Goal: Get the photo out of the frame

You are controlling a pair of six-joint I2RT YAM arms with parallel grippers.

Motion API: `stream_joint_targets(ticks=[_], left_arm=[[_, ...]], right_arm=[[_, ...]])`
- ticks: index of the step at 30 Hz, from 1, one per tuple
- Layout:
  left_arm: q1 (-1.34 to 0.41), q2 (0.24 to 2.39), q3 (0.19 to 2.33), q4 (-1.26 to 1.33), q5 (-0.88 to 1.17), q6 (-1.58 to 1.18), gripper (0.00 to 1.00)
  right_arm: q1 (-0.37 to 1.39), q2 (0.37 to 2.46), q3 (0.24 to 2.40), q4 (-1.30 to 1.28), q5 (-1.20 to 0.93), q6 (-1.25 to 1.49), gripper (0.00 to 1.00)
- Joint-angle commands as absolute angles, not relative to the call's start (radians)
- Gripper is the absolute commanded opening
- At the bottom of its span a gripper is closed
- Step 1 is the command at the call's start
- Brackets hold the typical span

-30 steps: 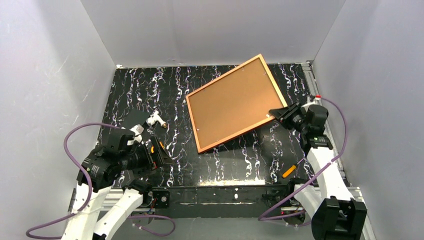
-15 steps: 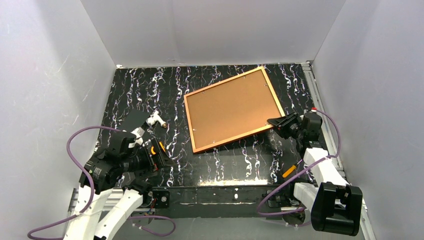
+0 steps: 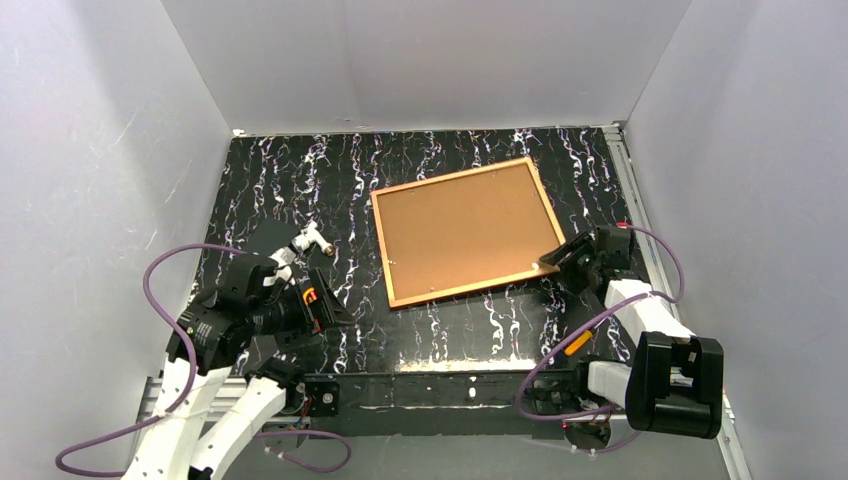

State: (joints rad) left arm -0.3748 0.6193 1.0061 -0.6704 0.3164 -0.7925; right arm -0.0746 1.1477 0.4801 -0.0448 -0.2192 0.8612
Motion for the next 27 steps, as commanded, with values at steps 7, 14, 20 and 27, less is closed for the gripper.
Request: stream_joint_targets(ticks=[7,14,20,27], left_arm=[[-0.373,0.647,0.98,-0.688,0.375,-0.771,0.98],[-0.372,0.633,0.97,-0.686,0.383,-0.744,0.98],[-0.372,0.617,0.966,-0.675,0.396,-0.733,0.98],[-0.372,0.621,0.969,-0.675,0.422,-0.722,0.98]], right_arm=[[-0.077,1.099,0.636,-0.476,0.111,0.673,0.84],[-0.079,1.021,0.748,-0.822,0.395,0.798,0.86],[-0.114,1.046,0.748,-0.978,0.361,0.88,0.88],[-0.273,1.126,0.678,-0.889,0.179,0.814,0.77]])
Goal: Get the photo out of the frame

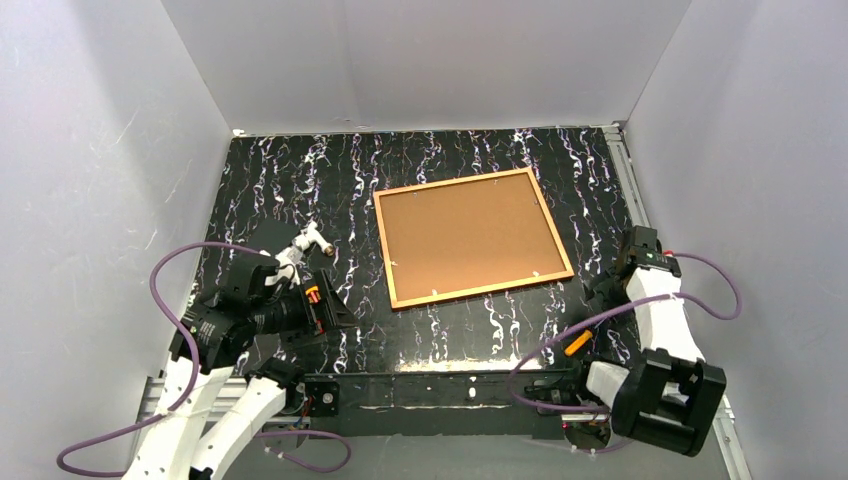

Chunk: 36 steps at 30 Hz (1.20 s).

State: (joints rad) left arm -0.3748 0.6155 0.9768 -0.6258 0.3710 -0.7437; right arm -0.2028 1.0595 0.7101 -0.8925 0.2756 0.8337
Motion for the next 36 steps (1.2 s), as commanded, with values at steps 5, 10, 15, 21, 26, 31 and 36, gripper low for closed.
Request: stream_joint_targets(ticks=[5,10,15,21,26,31,36], left_arm=[[-0.372,0.632,0.969,-0.658,0.421,-0.724,0.98],[-0.373,0.674,0.975,-0.637,0.442,-0.723,0.98],[-0.372,0.685,0.96,-0.612,0.445,-0.733,0.98],[-0.372,0.688,0.947,-0.598,0.458,-0.746,0.98],[-0.372,0.682,0.926,-0.597,0.462,-0.758,0.98],[-0.372,0.696,0.91,-0.578,0.488,-0.787,0.98],[-0.373,0.714,0.869,-0.52,0.536,-0.843,0.98]], right_arm=[[-0.278,1.232,0.633,-0.813,0.092,0.774,0.57],[-0.278,1.318,0.633,-0.772,0.058,0.746,0.31],[-0.278,1.312,0.64,-0.762,0.078,0.753,0.07],[-0.276,1.258,0.654,-0.76,0.1,0.73,0.01],[-0.262,1.162,0.682,-0.783,0.084,0.713,0.01],[-0.226,1.012,0.715,-0.791,0.087,0.669,0.01],[-0.052,0.846,0.752,-0.59,-0.126,0.509,0.01]])
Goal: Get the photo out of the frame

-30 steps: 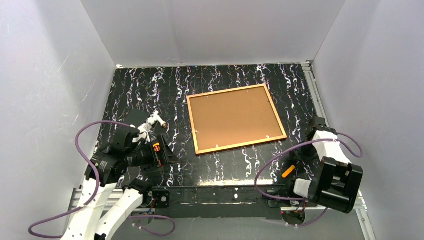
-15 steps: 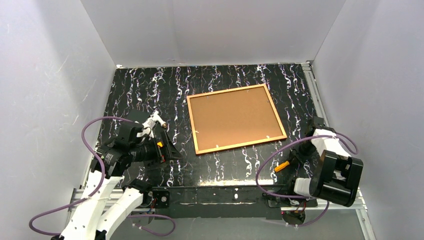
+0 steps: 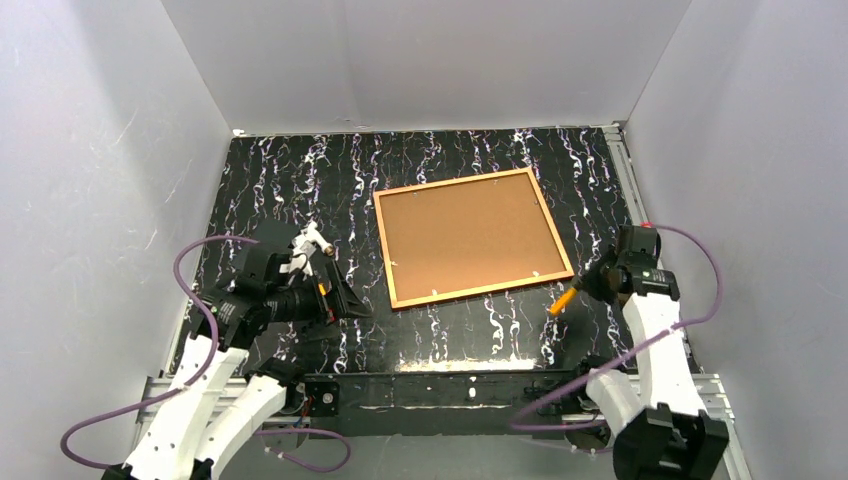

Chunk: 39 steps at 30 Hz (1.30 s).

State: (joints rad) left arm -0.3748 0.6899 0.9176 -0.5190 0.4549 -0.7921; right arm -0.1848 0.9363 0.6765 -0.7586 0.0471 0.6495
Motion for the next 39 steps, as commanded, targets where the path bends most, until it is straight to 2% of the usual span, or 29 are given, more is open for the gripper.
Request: stream_joint_targets(ticks=[1,5,9,14,18,22,25,27,35,39], left_arm=[[-0.373,0.718,0.853,-0.498,0.549,-0.862,0.98],[-0.373,0.721,0.777,-0.377,0.591,-0.973,0.98],[-0.374,0.712,0.71,-0.266,0.604,-1.086,0.98],[-0.387,0.734,0.652,-0.145,0.619,-1.184,0.98],[-0.41,0.762,0.625,-0.094,0.603,-1.205,0.92],[-0.469,0.809,0.584,0.077,0.575,-1.26,0.87],[-0.508,0.851,0.562,0.228,0.558,-1.296,0.74],[-0.532,0.873,0.565,0.292,0.546,-1.291,0.72],[-0.567,0.79,0.539,0.415,0.453,-1.183,0.92],[-0.578,0.824,0.539,0.5,0.503,-1.188,0.94]], right_arm=[[0.013,0.849,0.77,-0.559,-0.18,0.476,0.01],[0.29,0.909,0.846,-0.465,-0.356,0.46,0.01],[0.578,0.973,0.854,-0.312,-0.433,0.545,0.01],[0.752,1.099,0.845,-0.137,-0.55,0.621,0.01],[0.804,1.153,0.82,-0.029,-0.638,0.66,0.01],[0.853,1.202,0.824,0.023,-0.678,0.669,0.01],[0.88,1.223,0.808,0.077,-0.676,0.7,0.01],[0.887,1.243,0.793,0.121,-0.682,0.735,0.01],[0.896,1.199,0.694,0.201,-0.576,0.851,0.01],[0.896,1.199,0.669,0.277,-0.603,0.9,0.01]])
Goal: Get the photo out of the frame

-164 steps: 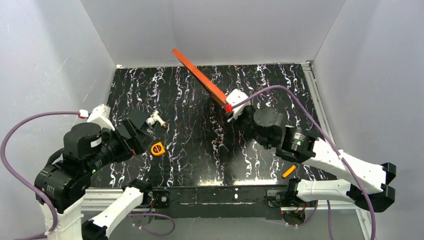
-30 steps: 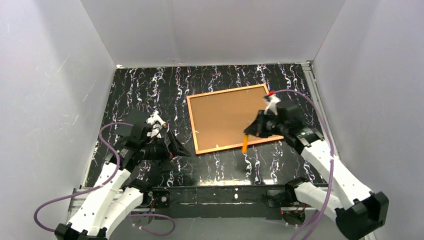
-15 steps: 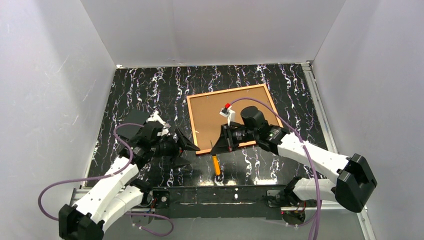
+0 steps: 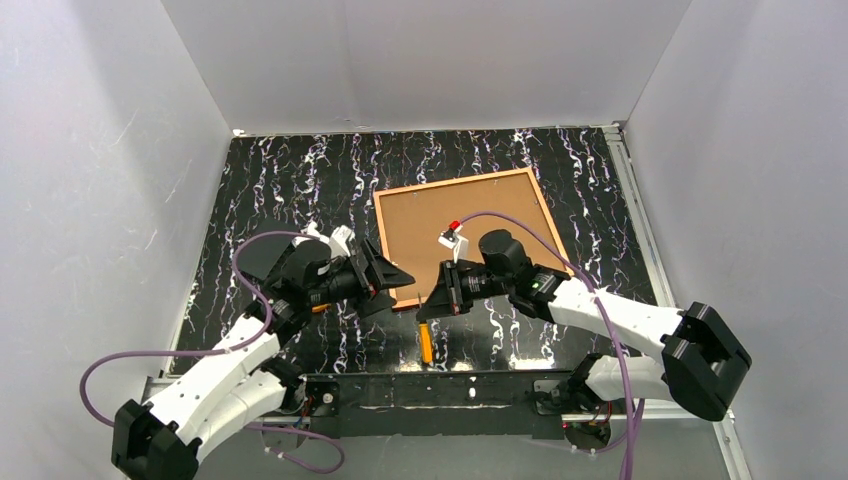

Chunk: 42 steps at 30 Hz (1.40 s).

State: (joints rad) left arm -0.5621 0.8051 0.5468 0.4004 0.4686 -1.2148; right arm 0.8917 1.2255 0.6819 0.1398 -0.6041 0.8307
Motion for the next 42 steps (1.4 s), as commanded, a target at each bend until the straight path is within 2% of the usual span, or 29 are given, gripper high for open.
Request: stream_joint_targets(ticks=[1,8,15,19,20,22,23,26,27,30,31,33,34,37,42], left_arm=[[-0.588,0.839,0.544,0.517,0.513,-1.189,0.92],[-0.642,0.899,0.614,0.455,0.535,-1.126,0.66],[-0.674,0.919,0.609,0.462,0.517,-1.125,0.49],[-0.695,0.939,0.63,0.453,0.523,-1.11,0.34],[-0.697,0.938,0.632,0.443,0.515,-1.106,0.27],[-0.699,0.936,0.635,0.421,0.495,-1.103,0.03],[-0.699,0.934,0.635,0.411,0.483,-1.104,0.0],[-0.699,0.935,0.637,0.403,0.463,-1.12,0.0],[-0.699,0.933,0.64,0.389,0.452,-1.128,0.0],[-0.699,0.907,0.683,0.175,0.348,-1.15,0.0],[-0.699,0.9,0.722,0.081,0.286,-1.156,0.0],[-0.699,0.893,0.786,-0.113,0.206,-1.174,0.0],[-0.699,0.895,0.816,-0.205,0.173,-1.187,0.0],[-0.695,0.922,0.887,-0.38,0.128,-1.236,0.0],[-0.689,0.931,0.878,-0.413,0.129,-1.363,0.0]], right_arm=[[0.896,1.202,0.671,0.278,-0.605,0.9,0.01],[0.897,1.213,0.711,0.263,-0.603,0.898,0.01],[0.895,1.215,0.721,0.256,-0.579,0.906,0.01],[0.897,1.225,0.737,0.241,-0.558,0.907,0.01],[0.898,1.229,0.746,0.23,-0.553,0.904,0.01],[0.904,1.235,0.763,0.206,-0.54,0.892,0.01],[0.907,1.234,0.772,0.193,-0.531,0.883,0.01],[0.913,1.222,0.79,0.141,-0.499,0.857,0.01],[0.914,1.218,0.8,0.112,-0.489,0.847,0.06],[0.92,1.193,0.832,-0.03,-0.412,0.81,0.47],[0.924,1.186,0.843,-0.083,-0.376,0.8,0.58],[0.938,1.178,0.868,-0.179,-0.31,0.779,0.71],[0.95,1.175,0.875,-0.215,-0.283,0.763,0.74],[0.997,1.17,0.89,-0.257,-0.213,0.735,0.75],[1.079,1.144,0.868,-0.228,-0.116,0.754,0.75]])
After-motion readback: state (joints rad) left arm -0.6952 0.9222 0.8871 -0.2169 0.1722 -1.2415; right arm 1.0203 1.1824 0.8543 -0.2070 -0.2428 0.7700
